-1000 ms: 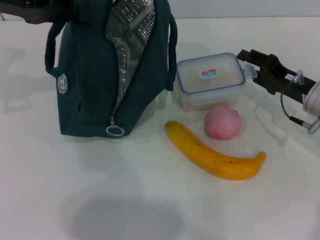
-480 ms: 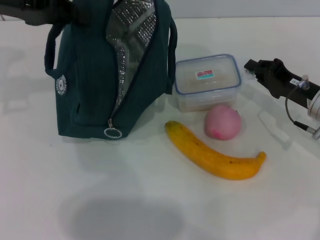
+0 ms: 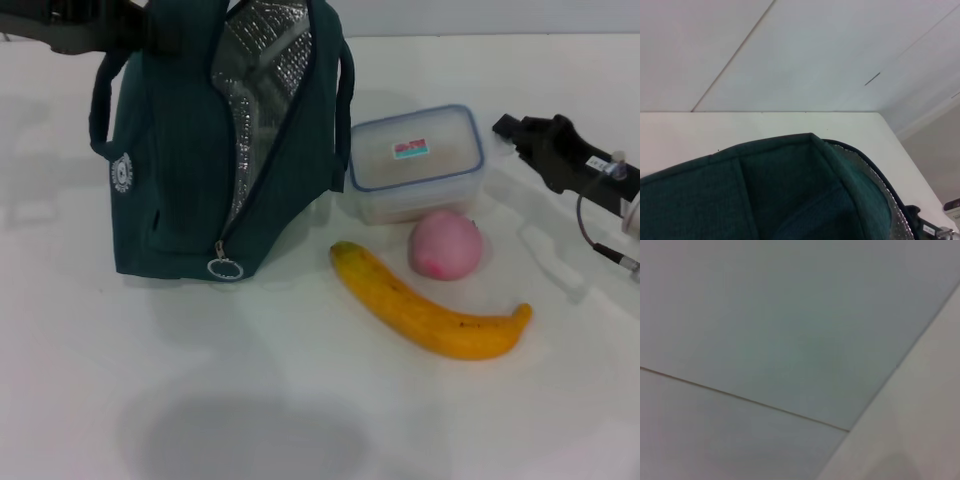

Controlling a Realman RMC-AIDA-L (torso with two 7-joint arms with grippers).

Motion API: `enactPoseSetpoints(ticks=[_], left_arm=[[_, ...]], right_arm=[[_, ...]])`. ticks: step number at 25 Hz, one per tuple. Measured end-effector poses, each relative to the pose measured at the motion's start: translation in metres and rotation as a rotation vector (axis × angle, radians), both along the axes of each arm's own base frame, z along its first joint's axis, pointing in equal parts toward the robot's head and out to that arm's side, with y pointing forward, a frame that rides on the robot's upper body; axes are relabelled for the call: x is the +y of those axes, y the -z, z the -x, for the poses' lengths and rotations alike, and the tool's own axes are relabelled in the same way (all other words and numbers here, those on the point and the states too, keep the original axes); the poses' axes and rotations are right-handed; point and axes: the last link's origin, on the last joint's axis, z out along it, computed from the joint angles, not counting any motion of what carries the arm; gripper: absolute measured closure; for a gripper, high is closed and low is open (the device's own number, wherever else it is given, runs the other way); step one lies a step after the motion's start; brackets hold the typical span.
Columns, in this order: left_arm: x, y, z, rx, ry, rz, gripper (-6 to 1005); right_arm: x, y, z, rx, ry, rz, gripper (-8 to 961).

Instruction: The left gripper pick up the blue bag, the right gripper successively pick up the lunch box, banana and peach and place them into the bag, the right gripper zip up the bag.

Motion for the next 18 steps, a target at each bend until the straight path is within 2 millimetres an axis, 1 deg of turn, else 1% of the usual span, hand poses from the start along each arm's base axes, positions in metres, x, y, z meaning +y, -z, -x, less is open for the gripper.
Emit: enactPoseSetpoints(ticks=[5, 13, 18], left_arm=[[-0.001, 0.002, 0.000, -0.006, -0.001, 0.003, 954], [-0.001, 0.003, 0.000, -0.010, -0.005, 0.006, 953], [-0.001, 0.004, -0.001, -0.012, -0.007, 0.008, 953]], right_arm=[[-0.009, -0.009, -0.005, 0.058, -0.008, -0.054, 897], [-0.032, -0.026, -0.024, 0.131, 0.014, -0.141, 916], [-0.037, -0.033, -0.025, 0.172, -0.001, -0.172, 922]])
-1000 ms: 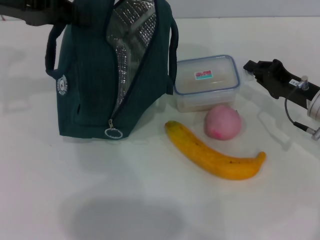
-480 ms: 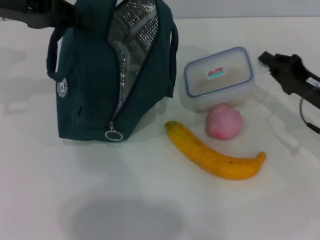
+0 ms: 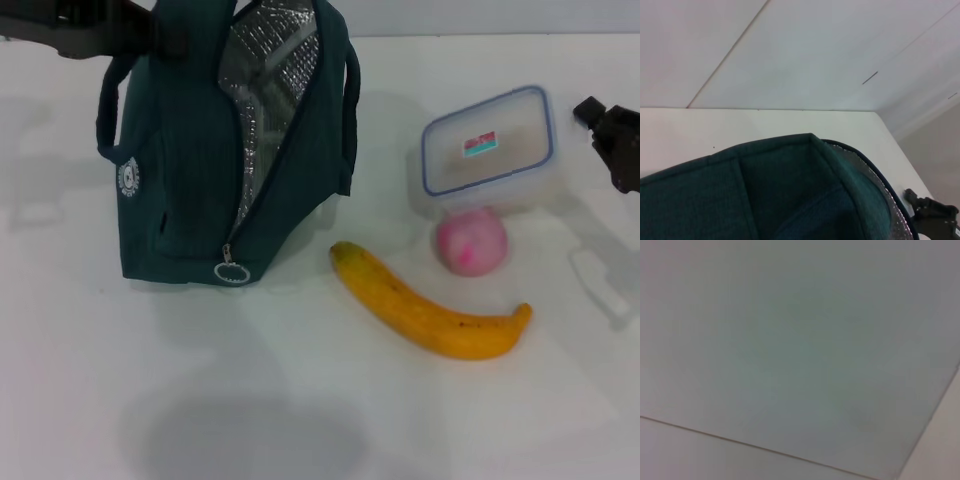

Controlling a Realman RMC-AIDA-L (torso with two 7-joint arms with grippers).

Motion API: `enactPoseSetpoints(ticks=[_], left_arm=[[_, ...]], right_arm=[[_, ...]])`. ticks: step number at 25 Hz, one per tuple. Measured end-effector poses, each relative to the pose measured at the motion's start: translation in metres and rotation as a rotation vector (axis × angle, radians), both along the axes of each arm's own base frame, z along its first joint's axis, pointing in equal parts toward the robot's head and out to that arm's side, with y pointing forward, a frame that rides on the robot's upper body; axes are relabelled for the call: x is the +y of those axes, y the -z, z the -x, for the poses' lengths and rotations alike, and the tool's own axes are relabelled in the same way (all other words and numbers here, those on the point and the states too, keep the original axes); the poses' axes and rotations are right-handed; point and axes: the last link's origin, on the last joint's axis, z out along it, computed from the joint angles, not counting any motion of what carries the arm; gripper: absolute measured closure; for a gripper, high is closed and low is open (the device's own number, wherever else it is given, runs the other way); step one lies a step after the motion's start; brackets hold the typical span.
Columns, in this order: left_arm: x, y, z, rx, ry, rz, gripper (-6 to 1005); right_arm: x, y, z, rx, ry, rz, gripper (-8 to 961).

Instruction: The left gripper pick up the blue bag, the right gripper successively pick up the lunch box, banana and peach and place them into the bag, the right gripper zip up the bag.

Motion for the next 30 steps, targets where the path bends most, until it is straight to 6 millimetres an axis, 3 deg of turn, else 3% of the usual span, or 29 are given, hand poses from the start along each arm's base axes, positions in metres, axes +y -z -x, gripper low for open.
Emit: enactPoseSetpoints(ticks=[30], left_arm=[[0.001, 0.001, -0.008, -0.025, 0.017, 0.003, 950]], right_arm=[[0.003, -0.027, 0.020, 0.181, -0.092, -0.102, 937]])
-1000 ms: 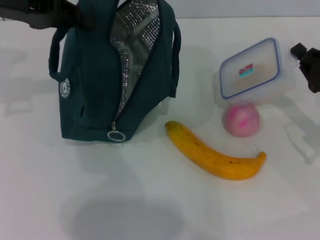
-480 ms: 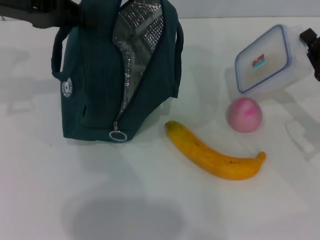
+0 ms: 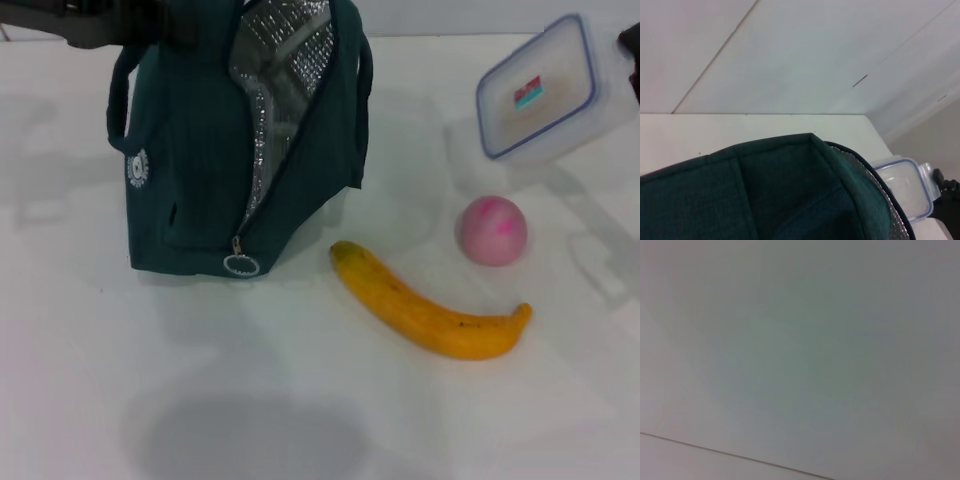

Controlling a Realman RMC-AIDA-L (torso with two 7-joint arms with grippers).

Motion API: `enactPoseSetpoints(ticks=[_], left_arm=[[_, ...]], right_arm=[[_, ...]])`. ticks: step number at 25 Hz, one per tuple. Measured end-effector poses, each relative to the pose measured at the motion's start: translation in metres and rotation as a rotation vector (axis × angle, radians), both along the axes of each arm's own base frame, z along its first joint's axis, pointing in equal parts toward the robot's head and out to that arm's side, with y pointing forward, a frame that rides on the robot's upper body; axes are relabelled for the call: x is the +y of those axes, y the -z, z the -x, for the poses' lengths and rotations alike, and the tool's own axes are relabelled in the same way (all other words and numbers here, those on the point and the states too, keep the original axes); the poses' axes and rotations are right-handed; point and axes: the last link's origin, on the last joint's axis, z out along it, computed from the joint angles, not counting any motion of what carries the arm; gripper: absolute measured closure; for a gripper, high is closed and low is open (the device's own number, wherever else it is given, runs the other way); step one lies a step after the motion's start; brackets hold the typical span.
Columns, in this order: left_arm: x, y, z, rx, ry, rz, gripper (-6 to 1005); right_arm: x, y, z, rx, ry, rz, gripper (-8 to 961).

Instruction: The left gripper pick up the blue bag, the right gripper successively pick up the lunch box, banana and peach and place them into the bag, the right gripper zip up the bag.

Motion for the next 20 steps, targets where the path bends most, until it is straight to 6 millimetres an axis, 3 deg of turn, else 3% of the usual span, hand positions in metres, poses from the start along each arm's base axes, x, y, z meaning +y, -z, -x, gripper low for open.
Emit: enactPoseSetpoints(ticks=[20], left_arm=[[0.004, 0.004, -0.017, -0.016, 0.046, 0.020, 948]], right_arm=[[0.032, -0.015, 0.052, 0.127, -0.154, -0.031, 945]])
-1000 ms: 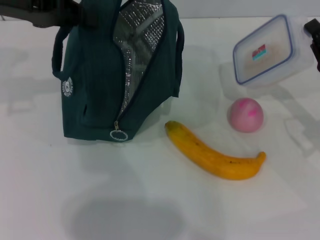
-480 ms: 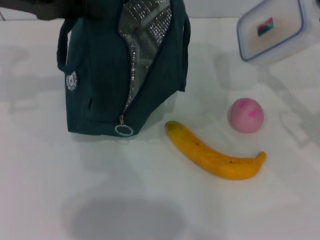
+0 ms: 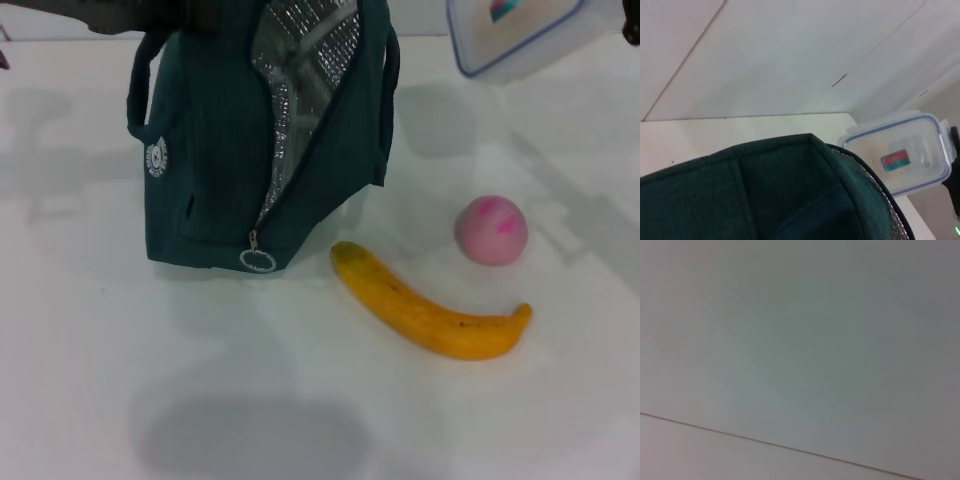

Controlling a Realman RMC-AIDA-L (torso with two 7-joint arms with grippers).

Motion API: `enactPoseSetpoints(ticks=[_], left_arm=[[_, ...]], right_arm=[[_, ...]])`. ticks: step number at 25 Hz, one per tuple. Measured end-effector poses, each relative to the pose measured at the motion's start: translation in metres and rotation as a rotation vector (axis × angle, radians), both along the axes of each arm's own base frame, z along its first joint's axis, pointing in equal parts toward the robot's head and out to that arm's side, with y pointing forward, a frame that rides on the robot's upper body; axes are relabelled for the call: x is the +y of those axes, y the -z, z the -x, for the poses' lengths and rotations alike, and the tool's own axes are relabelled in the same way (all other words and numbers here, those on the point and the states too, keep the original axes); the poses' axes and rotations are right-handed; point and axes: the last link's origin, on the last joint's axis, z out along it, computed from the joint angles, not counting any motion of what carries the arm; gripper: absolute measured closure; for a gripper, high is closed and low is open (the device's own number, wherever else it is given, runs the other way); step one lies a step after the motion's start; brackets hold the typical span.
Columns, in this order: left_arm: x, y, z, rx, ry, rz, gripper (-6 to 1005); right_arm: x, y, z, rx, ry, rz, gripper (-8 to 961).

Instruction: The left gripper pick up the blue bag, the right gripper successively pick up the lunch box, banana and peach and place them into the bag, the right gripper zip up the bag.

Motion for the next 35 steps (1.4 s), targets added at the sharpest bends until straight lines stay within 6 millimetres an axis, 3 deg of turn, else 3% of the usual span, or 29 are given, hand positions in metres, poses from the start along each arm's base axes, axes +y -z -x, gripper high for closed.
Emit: enactPoseSetpoints(ticks=[11, 14, 15, 20, 27, 35], left_arm=[[0.003, 0.009, -0.011, -0.006, 0.023, 0.017, 947], [0.004, 0.024, -0.020, 0.000, 0.044, 0.057, 947], [0.004, 0.028, -0.021, -0.003, 0.047, 0.067, 946], [0.007, 0.040, -0.026, -0.004, 0.061, 0.092, 946], [0.009, 0.028, -0.015, -0.008, 0.038, 0.037, 945], [0.010, 0.020, -0.011, -0.024, 0.035, 0.010, 945]], right_arm=[[0.018, -0.007, 0.031, 0.052, -0.077, -0.014, 950], [0.022, -0.009, 0.042, 0.063, -0.110, -0.015, 951], [0.028, -0.012, 0.057, 0.075, -0.156, -0.022, 951], [0.033, -0.010, 0.074, 0.074, -0.206, -0.014, 954], [0.021, -0.010, 0.046, 0.043, -0.141, -0.018, 953], [0.004, -0.018, 0.002, -0.064, -0.040, -0.054, 849]])
